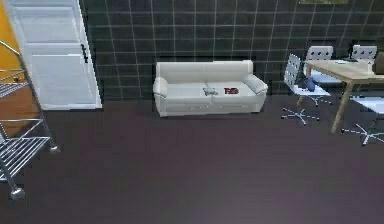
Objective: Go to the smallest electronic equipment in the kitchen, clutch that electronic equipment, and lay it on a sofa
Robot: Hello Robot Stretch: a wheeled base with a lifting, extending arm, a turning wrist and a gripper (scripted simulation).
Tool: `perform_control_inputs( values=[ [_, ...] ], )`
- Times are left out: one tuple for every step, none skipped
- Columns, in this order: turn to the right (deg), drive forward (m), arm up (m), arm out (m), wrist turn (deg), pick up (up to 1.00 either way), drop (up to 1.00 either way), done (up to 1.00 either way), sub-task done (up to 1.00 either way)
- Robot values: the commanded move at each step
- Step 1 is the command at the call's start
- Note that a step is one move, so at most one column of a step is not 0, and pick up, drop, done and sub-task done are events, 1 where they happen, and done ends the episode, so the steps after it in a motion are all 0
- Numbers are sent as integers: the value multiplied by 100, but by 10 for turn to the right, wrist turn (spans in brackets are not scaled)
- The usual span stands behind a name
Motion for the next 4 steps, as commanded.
perform_control_inputs(
  values=[
    [0,55,0,0,0,0,0,0,0],
    [90,0,0,0,0,0,0,0,0],
    [0,100,0,0,0,0,0,0,0],
    [0,70,0,0,0,0,0,0,0]
  ],
)
